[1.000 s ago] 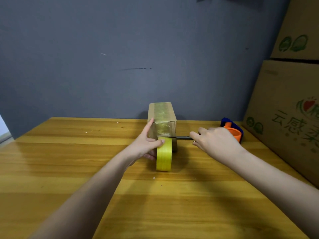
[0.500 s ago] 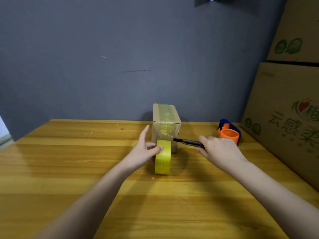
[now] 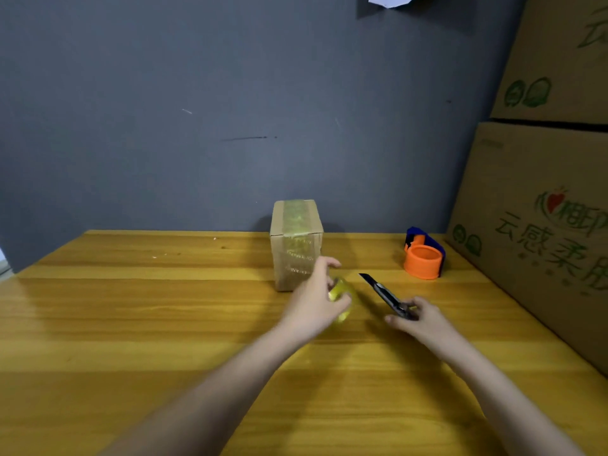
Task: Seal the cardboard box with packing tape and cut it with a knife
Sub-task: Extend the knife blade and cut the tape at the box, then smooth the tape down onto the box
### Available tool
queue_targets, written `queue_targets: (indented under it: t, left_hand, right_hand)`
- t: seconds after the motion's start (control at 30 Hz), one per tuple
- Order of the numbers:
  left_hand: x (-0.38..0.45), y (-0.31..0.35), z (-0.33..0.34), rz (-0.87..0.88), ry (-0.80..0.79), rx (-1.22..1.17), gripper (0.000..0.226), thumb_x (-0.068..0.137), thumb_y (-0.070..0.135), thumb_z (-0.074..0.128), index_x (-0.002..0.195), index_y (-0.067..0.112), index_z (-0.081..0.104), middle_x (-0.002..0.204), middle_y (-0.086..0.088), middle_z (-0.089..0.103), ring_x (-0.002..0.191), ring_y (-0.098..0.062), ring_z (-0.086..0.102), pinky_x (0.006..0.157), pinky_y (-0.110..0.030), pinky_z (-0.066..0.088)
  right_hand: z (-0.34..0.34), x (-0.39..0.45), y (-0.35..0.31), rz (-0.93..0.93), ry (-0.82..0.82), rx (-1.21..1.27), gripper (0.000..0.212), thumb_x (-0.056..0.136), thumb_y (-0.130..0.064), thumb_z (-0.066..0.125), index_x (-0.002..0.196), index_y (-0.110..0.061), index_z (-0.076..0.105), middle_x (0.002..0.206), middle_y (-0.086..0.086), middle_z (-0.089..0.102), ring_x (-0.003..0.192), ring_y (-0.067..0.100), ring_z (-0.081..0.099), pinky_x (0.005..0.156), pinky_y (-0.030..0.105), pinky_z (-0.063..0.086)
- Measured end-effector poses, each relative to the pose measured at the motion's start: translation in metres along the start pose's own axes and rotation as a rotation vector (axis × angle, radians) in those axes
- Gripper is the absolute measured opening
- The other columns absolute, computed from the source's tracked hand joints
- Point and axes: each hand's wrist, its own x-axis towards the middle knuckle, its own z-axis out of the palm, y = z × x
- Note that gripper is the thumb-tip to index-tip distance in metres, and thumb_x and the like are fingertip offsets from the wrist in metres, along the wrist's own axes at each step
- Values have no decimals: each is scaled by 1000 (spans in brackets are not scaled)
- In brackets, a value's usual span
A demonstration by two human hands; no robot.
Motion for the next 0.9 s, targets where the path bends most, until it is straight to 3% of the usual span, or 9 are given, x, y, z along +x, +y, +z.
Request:
queue_targets:
  t: [0.07,0.13,0.27,0.5,0.63,0.77,0.9]
  left_hand:
    - [-1,12,19,84,-31,273,47,88,32,59,127,28,32,107,-1,64,90,-26,65,70,-33,46]
    - [-1,21,40,195,-58,494,47,89,30,55,129,23,30,108,-6,65,93,-30,66,69,-35,50]
    - [3,29,73,306,-121,658,46,90,17,50,132,12,31,114,-17,60,97,-37,62,63,-38,38]
    - [11,33,103,302,-69,622,42,88,22,50,126,10,35,116,-17,59,104,-36,59,65,-36,34]
    - [18,31,110,281,-45,592,36,91,26,45,121,10,35,109,-17,63,96,-37,62,60,-34,34]
    - [24,29,114,309,-34,619,35,95,20,39,129,9,34,109,-18,63,94,-37,63,46,-29,19]
    - [24,27,116,316,-55,620,33,96,17,38,128,8,35,111,-19,62,96,-38,62,45,-29,15]
  right_hand:
    - [-1,0,12,39,110,-113,29,82,-32,70,104,-22,54,94,4,61,83,25,59,70,33,44]
    - [-1,-4,18,79,203,-258,24,85,-37,63,105,-28,54,104,6,65,93,30,63,74,35,47]
    - [0,-8,25,60,344,-502,32,88,-39,55,118,-27,53,121,5,54,105,33,61,79,38,49]
    - [7,-6,27,56,398,-685,36,91,-38,48,122,-20,54,120,8,51,116,28,48,89,36,45]
    - [8,-3,24,69,351,-648,36,92,-36,47,123,-19,50,124,10,48,118,30,45,92,37,42]
    - [8,-3,23,63,327,-651,40,92,-42,44,124,-19,49,126,11,48,118,31,47,93,38,42]
    - [0,-1,22,78,277,-593,39,91,-42,46,123,-20,52,125,10,49,118,32,48,93,38,43]
